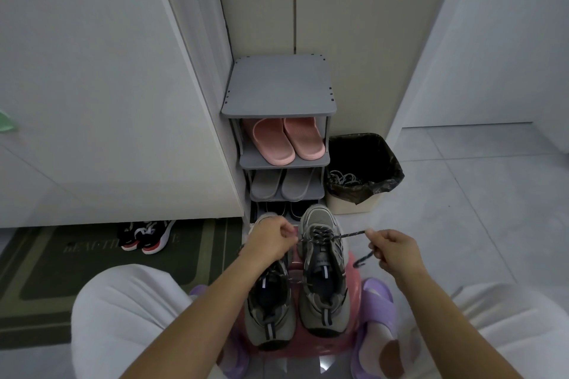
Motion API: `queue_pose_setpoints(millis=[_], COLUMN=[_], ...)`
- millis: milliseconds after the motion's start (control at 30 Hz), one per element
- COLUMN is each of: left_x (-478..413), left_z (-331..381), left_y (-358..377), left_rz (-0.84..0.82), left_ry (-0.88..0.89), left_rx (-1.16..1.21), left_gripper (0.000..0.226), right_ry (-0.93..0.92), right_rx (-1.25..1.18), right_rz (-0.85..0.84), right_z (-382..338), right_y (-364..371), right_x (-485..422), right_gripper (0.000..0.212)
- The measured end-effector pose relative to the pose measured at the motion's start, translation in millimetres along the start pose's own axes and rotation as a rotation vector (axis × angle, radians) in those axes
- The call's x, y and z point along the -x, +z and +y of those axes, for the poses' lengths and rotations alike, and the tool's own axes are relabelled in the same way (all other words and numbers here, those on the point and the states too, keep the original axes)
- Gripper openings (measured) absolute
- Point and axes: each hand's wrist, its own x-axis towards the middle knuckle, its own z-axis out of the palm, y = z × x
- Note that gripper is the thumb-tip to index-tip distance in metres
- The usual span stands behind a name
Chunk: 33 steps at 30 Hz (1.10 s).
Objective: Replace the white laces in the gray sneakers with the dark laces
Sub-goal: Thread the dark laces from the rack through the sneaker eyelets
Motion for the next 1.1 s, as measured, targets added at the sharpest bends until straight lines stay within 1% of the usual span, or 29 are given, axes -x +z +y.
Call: queue_pose_setpoints(millis=[67, 167, 233, 267, 333, 400, 500, 533, 633, 700, 800, 900, 933, 1000, 1033, 1100], left_x=[3, 10, 14, 14, 11, 11, 9, 9, 9, 7, 6, 4, 3, 2, 2, 2], left_z=[13, 37, 47, 50, 50, 49, 50, 52, 54, 50, 41, 33, 33, 33, 35, 38], left_y=[7, 21, 30, 32, 34, 33, 35, 37, 39, 35, 24, 19, 18, 19, 20, 22], left_rz=[-0.001, -0.168, -0.217, -0.207, -0.182, -0.21, -0.301, -0.328, -0.334, -0.324, -0.316, -0.264, -0.24, -0.192, -0.17, -0.14], left_ry=[0.09, 0.233, 0.286, 0.289, 0.223, 0.14, 0.128, 0.125, 0.104, 0.082, 0.081, 0.086, 0.089, 0.097, 0.099, 0.094], left_rx=[0.034, 0.094, 0.088, 0.083, 0.101, 0.207, 0.324, 0.339, 0.351, 0.322, 0.223, 0.108, 0.074, 0.017, -0.005, -0.023], left_gripper=[0.013, 0.025, 0.022, 0.018, 0.014, 0.011, 0.031, 0.033, 0.014, 0.015, 0.021, 0.022, 0.02, 0.016, 0.015, 0.015], right_ry=[0.029, 0.061, 0.074, 0.077, 0.084, 0.111, 0.159, 0.17, 0.162, 0.109, 0.004, -0.101, -0.17, -0.34, -0.437, -0.628], right_rx=[-0.109, -0.215, -0.276, -0.296, -0.328, -0.354, -0.407, -0.427, -0.422, -0.332, -0.116, 0.117, 0.272, 0.591, 0.667, 0.7], right_rz=[-0.044, -0.122, -0.151, -0.15, -0.145, -0.155, -0.185, -0.192, -0.173, -0.13, -0.078, -0.038, -0.001, 0.065, 0.074, 0.009], right_z=[-9, -20, -26, -28, -30, -31, -32, -32, -32, -30, -26, -22, -20, -15, -14, -12], right_y=[9, 23, 28, 28, 26, 23, 24, 26, 26, 21, 11, 5, 5, 8, 11, 18], right_x=[2, 3, 4, 3, 1, 0, 1, 1, -2, -4, -6, -9, -11, -11, -8, -2], right_gripper=[0.02, 0.018, 0.017, 0.016, 0.015, 0.015, 0.015, 0.015, 0.015, 0.014, 0.016, 0.015, 0.013, 0.022, 0.026, 0.03])
